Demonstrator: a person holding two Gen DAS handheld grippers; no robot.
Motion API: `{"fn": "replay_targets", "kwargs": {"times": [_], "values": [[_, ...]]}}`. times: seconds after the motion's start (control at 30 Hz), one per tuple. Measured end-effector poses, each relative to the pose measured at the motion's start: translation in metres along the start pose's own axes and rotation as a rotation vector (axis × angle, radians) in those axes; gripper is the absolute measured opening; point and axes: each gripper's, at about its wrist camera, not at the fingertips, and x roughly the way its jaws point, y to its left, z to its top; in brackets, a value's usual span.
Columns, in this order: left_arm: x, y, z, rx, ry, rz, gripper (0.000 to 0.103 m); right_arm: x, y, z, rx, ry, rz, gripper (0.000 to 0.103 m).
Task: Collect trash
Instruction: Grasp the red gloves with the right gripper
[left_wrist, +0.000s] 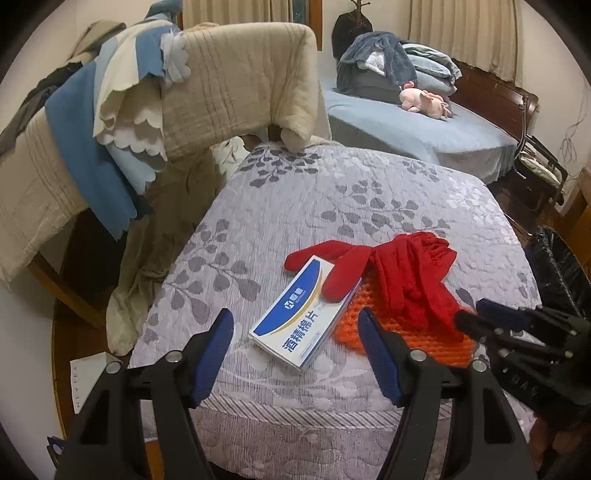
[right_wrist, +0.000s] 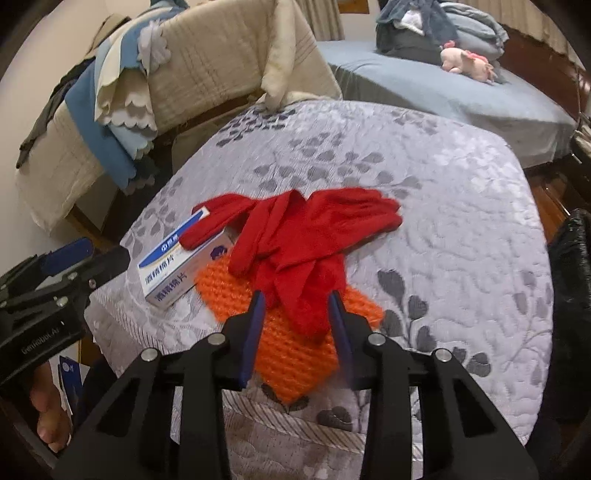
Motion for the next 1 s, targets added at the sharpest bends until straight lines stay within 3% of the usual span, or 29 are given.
{"fn": "replay_targets", "kwargs": {"times": [0.3, 0.37, 0.43, 1.0], "values": [[0.015, -0.003, -0.005, 0.016, 0.029, -0.023, 0.069, 0.019, 0.000, -0.002, 0.005, 0.033, -0.003, 0.028], [0.021, -0.003, -0.006, 0.019, 0.045, -0.029, 0.069, 0.024, -0.002, -0.003, 0.003, 0.045, -0.005, 0.021], [0.025, -0.003, -0.008, 0.026, 0.054, -0.030, 0.069, 0.027, -0.004, -0.003, 0.005, 0.056, 0.003, 0.002], [0.060, 0.005, -0.019, 0.021, 0.123, -0.017, 0.069, 0.015, -0.020, 0.003, 0.045, 0.018, 0.002, 0.002]]}}
